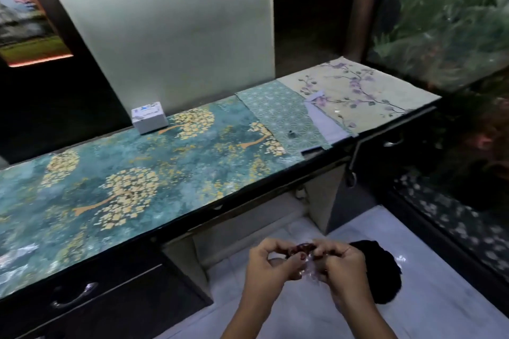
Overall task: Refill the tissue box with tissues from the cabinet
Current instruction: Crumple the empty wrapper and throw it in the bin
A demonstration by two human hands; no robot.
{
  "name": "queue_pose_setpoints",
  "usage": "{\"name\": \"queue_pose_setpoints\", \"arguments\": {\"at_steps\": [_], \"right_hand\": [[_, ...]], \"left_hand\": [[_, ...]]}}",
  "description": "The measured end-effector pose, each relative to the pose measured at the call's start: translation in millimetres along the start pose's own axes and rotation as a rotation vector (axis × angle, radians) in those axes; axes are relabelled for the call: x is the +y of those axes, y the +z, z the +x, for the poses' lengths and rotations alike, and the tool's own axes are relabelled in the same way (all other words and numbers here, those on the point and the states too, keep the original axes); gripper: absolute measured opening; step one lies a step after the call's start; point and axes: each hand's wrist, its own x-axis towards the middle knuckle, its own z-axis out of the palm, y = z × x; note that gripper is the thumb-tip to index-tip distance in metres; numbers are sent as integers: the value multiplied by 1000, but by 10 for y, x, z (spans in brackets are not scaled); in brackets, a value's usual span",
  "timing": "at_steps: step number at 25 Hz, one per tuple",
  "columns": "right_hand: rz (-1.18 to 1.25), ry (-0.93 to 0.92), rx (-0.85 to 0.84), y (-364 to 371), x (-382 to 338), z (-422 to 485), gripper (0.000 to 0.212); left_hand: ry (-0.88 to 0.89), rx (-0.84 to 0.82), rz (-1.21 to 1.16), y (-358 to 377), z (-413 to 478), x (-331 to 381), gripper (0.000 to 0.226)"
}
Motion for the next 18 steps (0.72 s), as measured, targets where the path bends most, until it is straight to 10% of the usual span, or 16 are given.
{"name": "queue_pose_setpoints", "arguments": {"at_steps": [7,13,18], "right_hand": [[-32,-35,-69,-1278,-158,406,37],[-188,-26,-51,-2296,-63,986,50],[-76,127,276,-2754,454,1867,39]], "left_hand": [[-70,151,162,1448,547,-408,19],[-339,-190,133,2271,907,-825,25],[-357,-303,370,2568,1681,-1274,21]]}}
